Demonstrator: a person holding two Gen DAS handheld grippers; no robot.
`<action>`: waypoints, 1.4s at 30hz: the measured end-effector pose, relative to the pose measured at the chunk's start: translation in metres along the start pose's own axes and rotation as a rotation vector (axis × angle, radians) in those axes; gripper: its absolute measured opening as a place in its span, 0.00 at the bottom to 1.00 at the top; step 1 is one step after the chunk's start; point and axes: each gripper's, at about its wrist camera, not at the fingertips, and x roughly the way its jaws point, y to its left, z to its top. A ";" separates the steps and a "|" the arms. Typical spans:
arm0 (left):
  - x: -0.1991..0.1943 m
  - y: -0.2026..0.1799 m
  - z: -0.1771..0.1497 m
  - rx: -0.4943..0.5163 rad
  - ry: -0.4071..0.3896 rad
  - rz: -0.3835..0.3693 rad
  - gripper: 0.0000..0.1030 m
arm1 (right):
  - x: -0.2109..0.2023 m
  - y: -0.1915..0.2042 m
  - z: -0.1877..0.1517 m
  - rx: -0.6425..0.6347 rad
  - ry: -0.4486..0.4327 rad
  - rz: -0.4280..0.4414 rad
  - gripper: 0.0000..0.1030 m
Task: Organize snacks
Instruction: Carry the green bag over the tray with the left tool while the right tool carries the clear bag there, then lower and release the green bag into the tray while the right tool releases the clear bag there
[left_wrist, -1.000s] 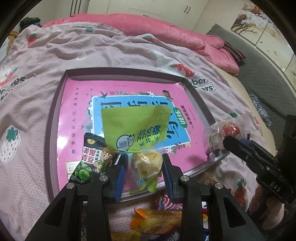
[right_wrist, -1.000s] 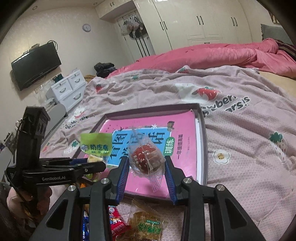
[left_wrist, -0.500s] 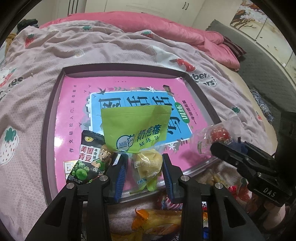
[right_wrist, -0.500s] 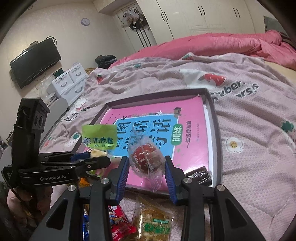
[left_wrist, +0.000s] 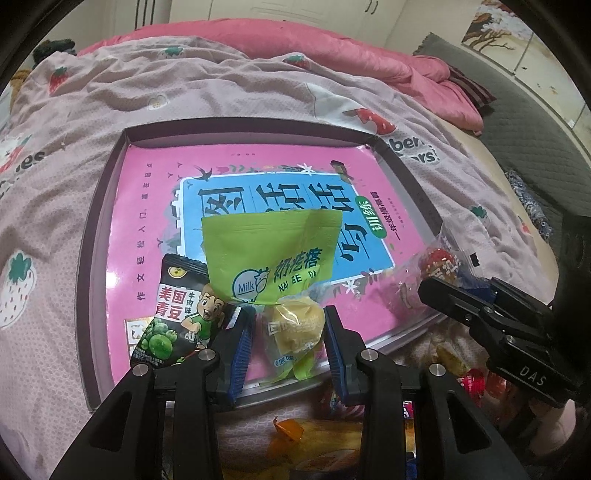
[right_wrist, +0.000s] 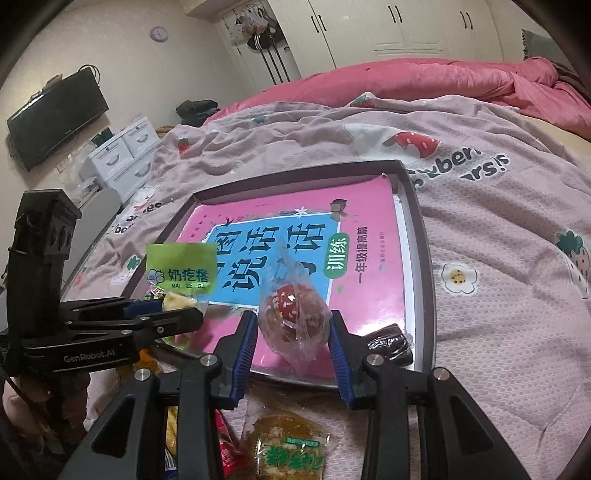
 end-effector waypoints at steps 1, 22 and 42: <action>0.000 0.000 0.000 0.001 0.000 0.000 0.37 | 0.001 0.000 -0.001 -0.004 0.002 -0.009 0.38; 0.000 0.004 0.001 -0.011 0.005 0.002 0.38 | -0.007 -0.001 0.002 -0.044 -0.011 -0.097 0.38; -0.011 0.003 0.003 -0.019 -0.011 -0.011 0.45 | -0.018 -0.004 0.005 -0.031 -0.041 -0.082 0.39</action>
